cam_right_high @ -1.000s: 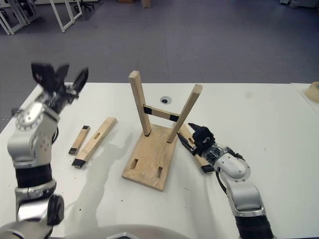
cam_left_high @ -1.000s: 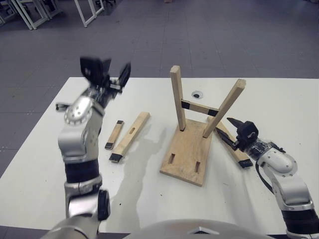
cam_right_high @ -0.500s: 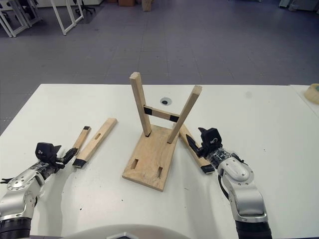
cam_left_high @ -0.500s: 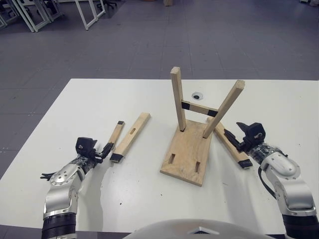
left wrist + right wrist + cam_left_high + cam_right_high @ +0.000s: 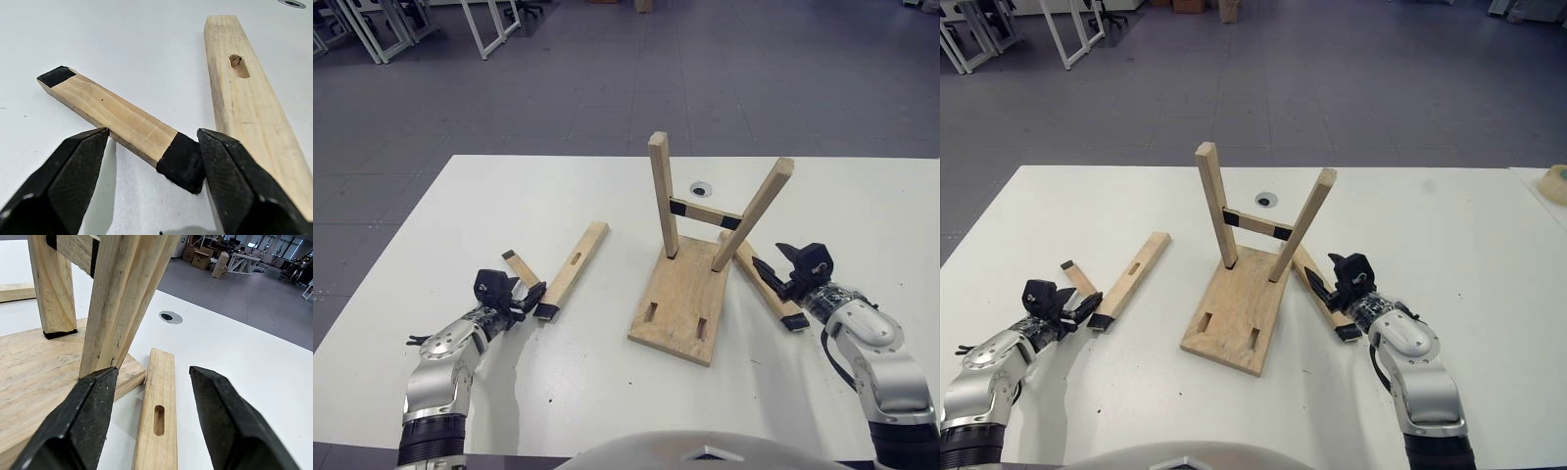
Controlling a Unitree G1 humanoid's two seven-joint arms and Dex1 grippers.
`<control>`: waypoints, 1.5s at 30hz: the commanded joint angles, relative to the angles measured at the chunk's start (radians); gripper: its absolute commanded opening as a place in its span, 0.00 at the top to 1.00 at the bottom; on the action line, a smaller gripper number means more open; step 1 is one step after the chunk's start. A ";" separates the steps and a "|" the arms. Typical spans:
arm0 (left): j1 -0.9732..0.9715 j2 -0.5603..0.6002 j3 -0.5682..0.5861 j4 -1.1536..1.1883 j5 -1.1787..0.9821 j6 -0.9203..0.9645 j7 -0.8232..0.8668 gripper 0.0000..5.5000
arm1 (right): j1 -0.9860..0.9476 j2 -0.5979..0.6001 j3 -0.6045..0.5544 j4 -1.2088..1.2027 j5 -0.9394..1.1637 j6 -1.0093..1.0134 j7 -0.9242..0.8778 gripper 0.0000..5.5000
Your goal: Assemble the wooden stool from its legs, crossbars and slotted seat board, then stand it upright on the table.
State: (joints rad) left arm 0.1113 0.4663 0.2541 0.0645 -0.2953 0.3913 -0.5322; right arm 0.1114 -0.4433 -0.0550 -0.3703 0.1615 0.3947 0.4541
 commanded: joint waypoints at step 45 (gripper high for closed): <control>-0.005 0.077 -0.028 -0.077 -0.028 0.228 0.067 0.76 | -0.063 -0.028 -0.138 -0.029 0.202 0.302 0.017 0.46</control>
State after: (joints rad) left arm 0.1285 0.5898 0.2025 -0.0540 -0.3368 0.6295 -0.5229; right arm 0.0335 -0.4426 -0.1742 -0.3979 0.3039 0.6051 0.4309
